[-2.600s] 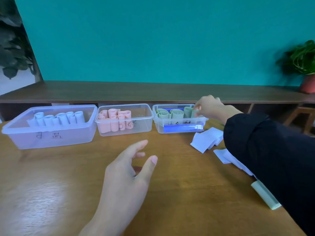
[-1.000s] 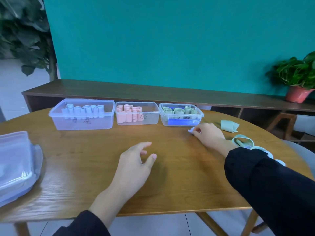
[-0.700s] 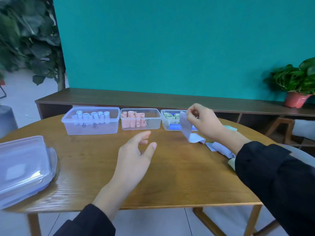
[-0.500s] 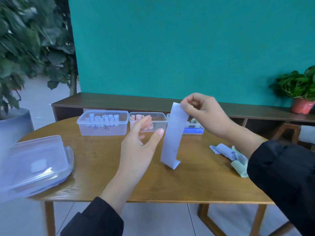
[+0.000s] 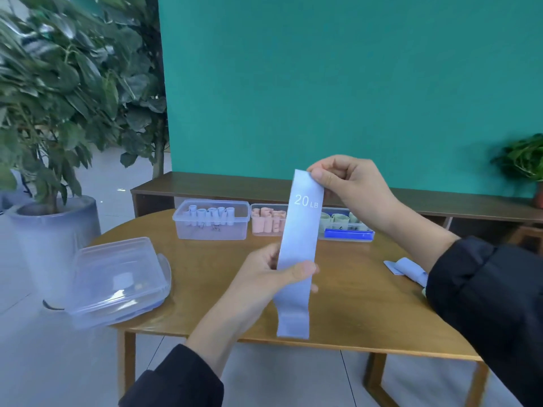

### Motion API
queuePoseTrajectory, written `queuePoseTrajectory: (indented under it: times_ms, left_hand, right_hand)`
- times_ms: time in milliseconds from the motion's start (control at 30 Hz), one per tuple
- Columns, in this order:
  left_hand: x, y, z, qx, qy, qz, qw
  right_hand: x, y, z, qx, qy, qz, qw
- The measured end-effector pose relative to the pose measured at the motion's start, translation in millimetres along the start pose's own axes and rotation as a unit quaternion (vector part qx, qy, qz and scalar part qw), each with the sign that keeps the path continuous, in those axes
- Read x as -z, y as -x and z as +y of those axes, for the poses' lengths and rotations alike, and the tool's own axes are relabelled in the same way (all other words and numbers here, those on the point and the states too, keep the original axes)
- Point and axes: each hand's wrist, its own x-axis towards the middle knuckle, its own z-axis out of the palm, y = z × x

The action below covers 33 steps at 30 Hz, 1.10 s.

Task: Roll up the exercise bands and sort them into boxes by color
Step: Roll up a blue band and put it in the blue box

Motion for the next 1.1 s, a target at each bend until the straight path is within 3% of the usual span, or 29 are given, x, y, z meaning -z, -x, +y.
queuePoseTrajectory:
  times_ms: [100,267,433,667,933,1100]
  left_hand:
    - [0,2,-8,0.023,0.010,-0.025,0.999]
    - [-3,1,-22,0.052,0.018,0.014,0.998]
    - [8,2,-44,0.072,0.006,0.048,0.996]
    - [28,12,-74,0.126,-0.024,0.053,0.990]
    - [20,15,-78,0.175,-0.003,0.029,0.984]
    - [12,14,-89,0.188,0.038,0.086,0.978]
  right_hand:
    - [0,-14,4,0.012,0.011,0.016,1.000]
    - [-1,-36,28,-0.002,0.047,0.025,0.999]
    - [-12,-48,76,-0.052,0.028,0.008,0.998]
    - [-37,-56,150,-0.091,0.083,0.028,0.992]
    - [-65,-71,218,-0.131,0.140,-0.018,0.981]
    - [-69,-64,243,-0.159,0.153,-0.052,0.974]
